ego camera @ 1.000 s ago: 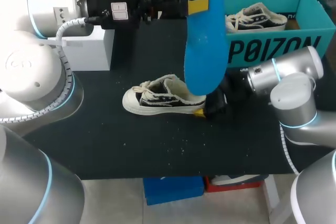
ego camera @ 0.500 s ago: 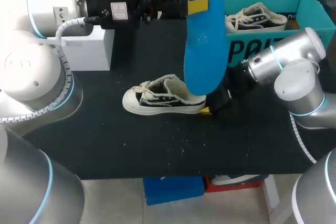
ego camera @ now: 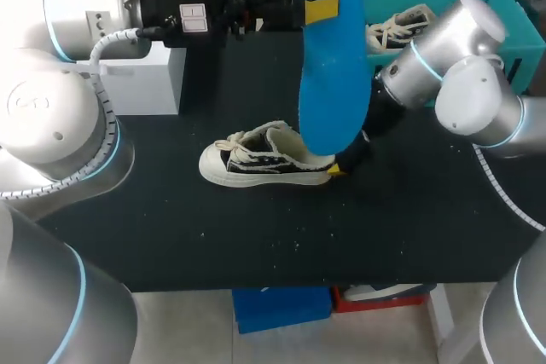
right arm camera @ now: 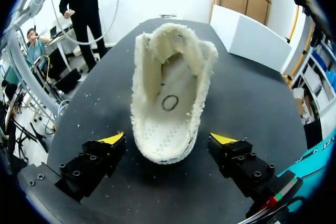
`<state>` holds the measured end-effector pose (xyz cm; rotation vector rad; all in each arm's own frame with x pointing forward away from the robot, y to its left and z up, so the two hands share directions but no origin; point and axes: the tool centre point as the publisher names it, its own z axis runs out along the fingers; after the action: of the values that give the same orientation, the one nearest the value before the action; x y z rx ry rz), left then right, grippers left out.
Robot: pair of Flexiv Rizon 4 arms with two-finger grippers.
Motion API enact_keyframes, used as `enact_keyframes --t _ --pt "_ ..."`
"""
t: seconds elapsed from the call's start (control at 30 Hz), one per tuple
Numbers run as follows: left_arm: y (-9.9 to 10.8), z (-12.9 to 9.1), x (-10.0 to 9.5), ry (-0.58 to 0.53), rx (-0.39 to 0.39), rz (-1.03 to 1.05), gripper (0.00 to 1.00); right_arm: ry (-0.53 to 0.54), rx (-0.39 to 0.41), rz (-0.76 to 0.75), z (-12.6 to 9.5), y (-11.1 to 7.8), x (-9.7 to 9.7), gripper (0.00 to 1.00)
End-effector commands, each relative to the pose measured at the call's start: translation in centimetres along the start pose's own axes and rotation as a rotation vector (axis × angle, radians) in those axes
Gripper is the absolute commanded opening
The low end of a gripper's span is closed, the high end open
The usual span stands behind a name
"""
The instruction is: Take the shoe out of the shoebox, open the shoe tongue, remove and reinsert the insole, then place the shoe into the shoebox
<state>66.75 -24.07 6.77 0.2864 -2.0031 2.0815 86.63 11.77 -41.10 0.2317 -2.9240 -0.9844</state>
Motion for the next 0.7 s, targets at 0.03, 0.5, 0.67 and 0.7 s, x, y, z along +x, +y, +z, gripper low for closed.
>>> enact_keyframes --t 0.03,0.5,0.67,0.7 --pt "0.08 0.06 -0.02 0.0 0.003 0.002 0.0 0.017 0.155 0.004 -0.19 0.66 -0.26 1.0" --pt "0.08 0.06 -0.02 0.0 0.003 0.002 0.0 0.028 0.313 0.014 -0.12 1.26 0.36 1.0" --pt "0.08 0.06 -0.02 0.0 0.003 0.002 0.0 0.033 0.366 0.011 -0.05 1.36 0.53 1.0" --pt "0.08 0.06 -0.02 0.0 0.003 0.002 0.0 0.036 0.375 0.011 -0.01 1.37 0.6 1.0"
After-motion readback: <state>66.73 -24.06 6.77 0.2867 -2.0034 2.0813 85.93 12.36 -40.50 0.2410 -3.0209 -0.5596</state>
